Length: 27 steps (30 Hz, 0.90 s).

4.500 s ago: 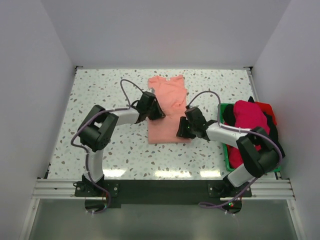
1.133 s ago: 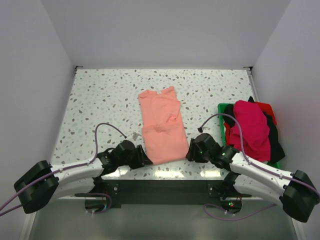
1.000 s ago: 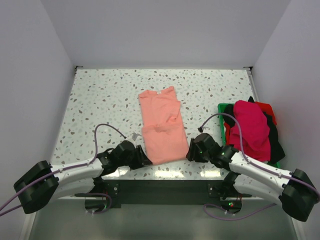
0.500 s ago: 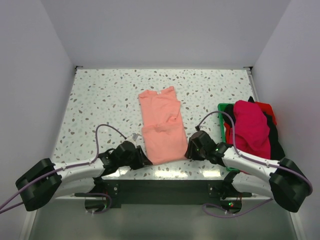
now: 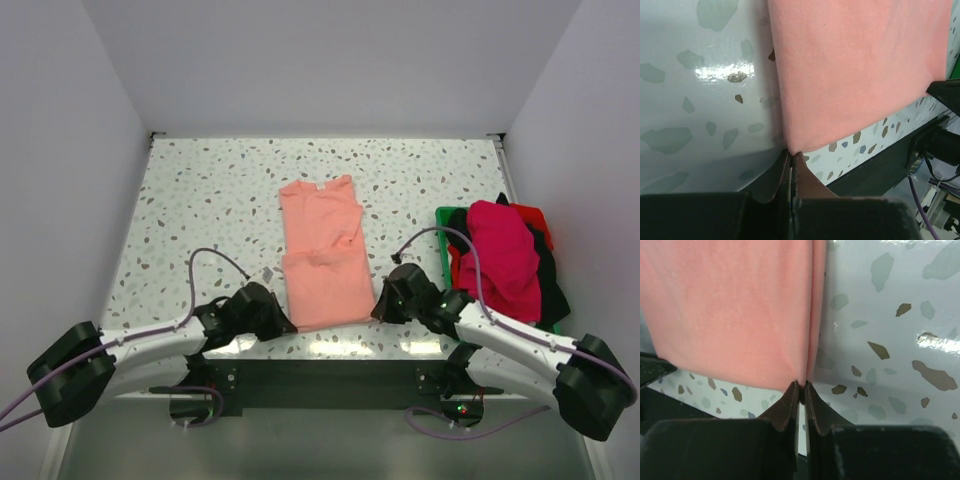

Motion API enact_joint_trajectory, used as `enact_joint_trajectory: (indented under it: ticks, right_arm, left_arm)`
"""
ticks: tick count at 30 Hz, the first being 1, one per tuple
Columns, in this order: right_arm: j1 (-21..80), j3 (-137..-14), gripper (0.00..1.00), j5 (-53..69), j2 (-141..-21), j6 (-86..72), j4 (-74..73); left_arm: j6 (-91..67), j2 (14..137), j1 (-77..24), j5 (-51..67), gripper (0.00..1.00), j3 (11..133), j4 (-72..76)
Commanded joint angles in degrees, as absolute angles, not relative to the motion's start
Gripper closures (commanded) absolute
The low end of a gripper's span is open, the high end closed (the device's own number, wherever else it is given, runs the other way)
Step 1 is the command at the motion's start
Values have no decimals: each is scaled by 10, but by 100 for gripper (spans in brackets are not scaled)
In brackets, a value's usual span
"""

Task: Fold and stack the t-shirts
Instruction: Fold the tshirt

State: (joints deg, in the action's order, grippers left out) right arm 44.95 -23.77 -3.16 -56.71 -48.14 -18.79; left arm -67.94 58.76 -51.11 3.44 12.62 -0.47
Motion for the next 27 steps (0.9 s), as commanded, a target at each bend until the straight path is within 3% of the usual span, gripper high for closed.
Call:
enact_joint_trajectory:
  ticks: [1, 3, 15, 27]
  right_arm:
    - [451, -222, 95, -1, -527, -475, -205]
    - [451, -216, 100, 11, -514, -475, -210]
    - [450, -244, 100, 50, -371, -471, -310]
    - [449, -496, 100, -62, -527, -386, -356]
  left_arm:
    - [-656, 563, -516, 25, 100, 150, -79]
    - [-648, 546, -520, 28, 100, 154, -97]
    - [-617, 454, -541, -10, 100, 255, -214]
    - [-539, 539, -494, -48, 100, 448, -257]
